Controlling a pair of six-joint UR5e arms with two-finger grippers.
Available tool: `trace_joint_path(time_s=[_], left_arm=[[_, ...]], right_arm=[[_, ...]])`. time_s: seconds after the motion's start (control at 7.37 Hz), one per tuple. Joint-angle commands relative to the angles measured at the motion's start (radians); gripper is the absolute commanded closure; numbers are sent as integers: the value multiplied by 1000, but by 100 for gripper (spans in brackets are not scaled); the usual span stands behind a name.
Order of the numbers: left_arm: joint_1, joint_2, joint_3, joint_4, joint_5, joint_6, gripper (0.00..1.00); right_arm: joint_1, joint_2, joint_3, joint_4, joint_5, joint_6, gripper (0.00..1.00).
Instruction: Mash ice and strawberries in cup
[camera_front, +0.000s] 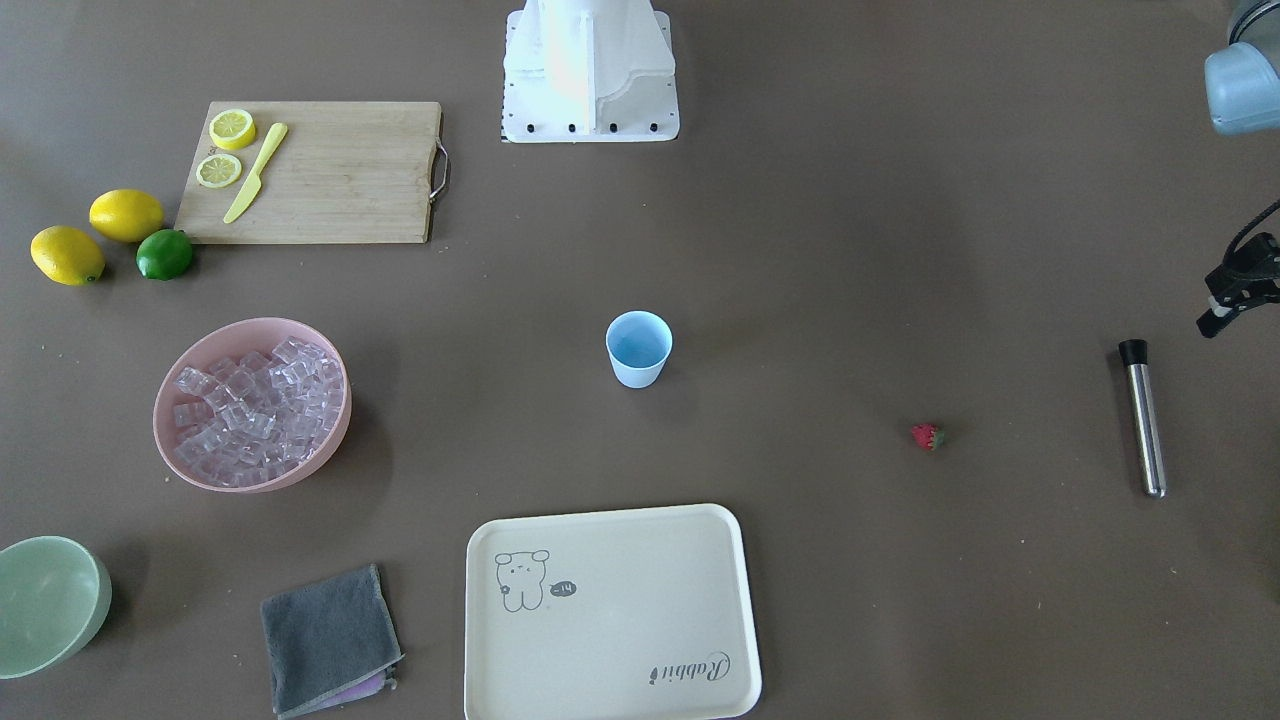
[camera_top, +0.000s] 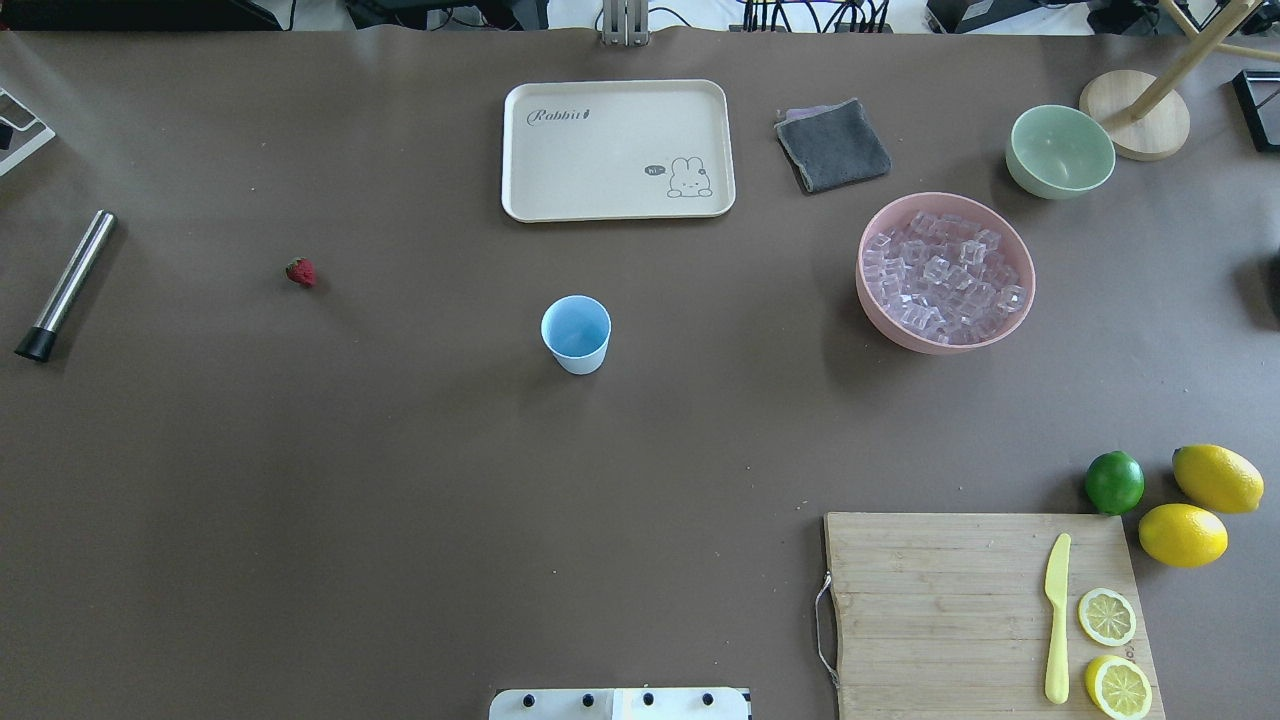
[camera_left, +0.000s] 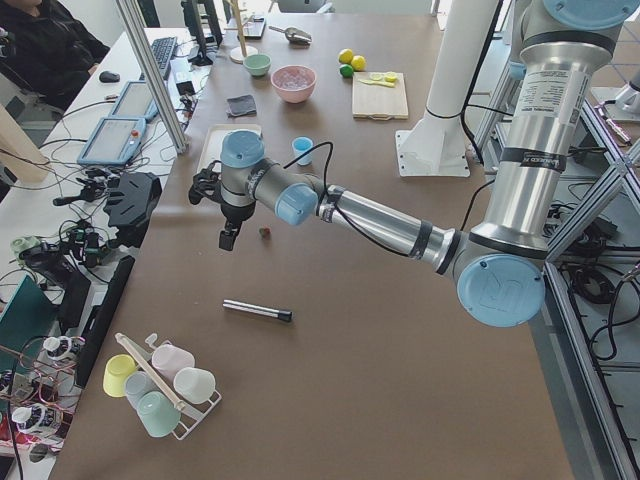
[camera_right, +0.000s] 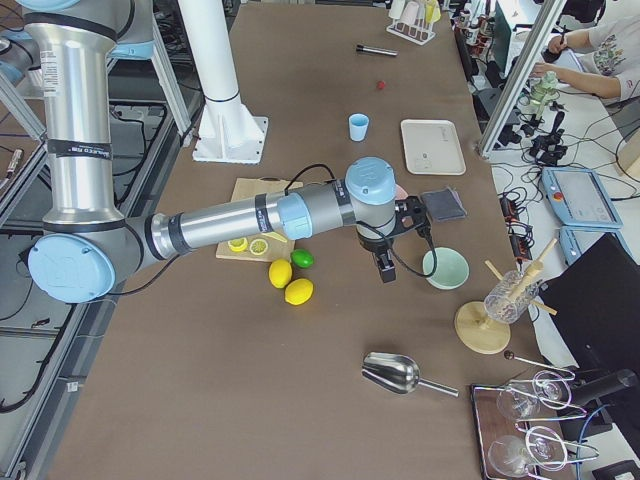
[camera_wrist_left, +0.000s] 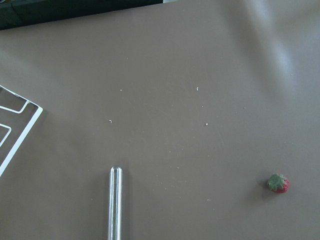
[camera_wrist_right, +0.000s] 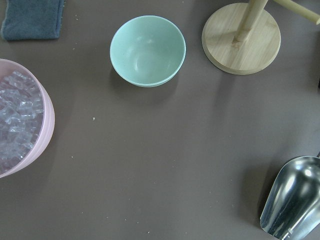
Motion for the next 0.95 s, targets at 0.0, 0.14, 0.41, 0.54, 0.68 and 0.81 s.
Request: trace_joint_path(time_s=[0.0, 0.14, 0.41, 0.54, 0.68, 0.81], left_arm=[[2, -15, 17, 3, 0, -4, 2], [4, -15, 17, 2, 1, -12, 2], [-5, -41, 28, 3, 1, -12, 2], [-4, -70, 37, 5, 14, -13, 2], [-2, -75, 59, 3, 15, -13, 2], [-1, -52, 62, 3, 14, 0, 2]], right_arm=[[7, -9, 5, -1, 1, -1, 1], [5, 2, 3, -2, -1, 2, 1], [7, 10, 28, 6, 60, 30, 1], [5, 16, 26, 9, 60, 93, 1], [5, 36, 23, 9, 54, 126, 1], [5, 48, 16, 7, 51, 126, 1]])
